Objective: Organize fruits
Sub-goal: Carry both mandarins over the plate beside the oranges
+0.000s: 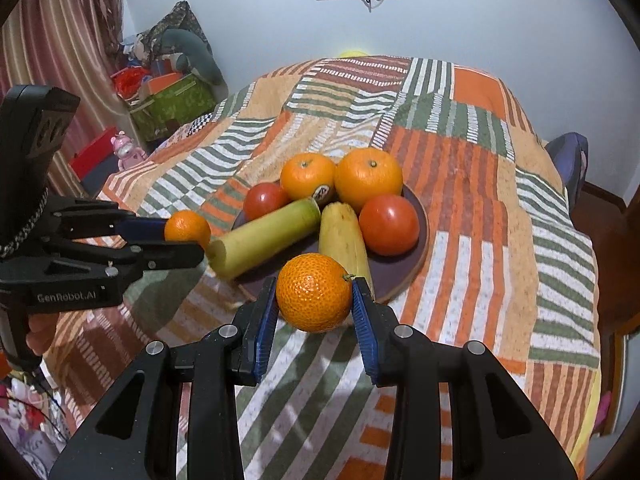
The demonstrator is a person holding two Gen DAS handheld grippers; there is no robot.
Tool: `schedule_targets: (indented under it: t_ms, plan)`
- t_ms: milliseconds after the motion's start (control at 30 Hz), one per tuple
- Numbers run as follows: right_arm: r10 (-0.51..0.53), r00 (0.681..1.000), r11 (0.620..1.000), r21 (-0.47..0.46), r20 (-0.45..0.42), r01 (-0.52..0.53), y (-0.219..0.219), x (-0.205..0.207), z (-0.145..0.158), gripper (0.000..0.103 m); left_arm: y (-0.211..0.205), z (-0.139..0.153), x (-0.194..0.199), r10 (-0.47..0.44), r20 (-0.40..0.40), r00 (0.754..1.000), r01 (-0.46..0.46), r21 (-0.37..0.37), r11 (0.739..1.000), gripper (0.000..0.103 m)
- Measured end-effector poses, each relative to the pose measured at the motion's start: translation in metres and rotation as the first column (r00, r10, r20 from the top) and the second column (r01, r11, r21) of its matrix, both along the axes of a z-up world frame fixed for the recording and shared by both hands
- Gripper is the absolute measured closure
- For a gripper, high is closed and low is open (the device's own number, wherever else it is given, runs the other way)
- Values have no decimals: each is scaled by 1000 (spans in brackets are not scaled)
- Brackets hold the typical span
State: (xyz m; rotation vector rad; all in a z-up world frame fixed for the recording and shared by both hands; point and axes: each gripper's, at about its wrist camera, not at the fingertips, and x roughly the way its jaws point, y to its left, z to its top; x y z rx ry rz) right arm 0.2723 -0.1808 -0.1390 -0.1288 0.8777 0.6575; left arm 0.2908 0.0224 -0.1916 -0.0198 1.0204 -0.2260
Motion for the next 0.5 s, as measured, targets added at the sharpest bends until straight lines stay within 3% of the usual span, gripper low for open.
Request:
schedule_targets:
  t_ms: [500]
  plan:
    - [44,999,999,13,25,-44,22,31,0,70,4,2,39,9,33,999,-8,-24,1000,70]
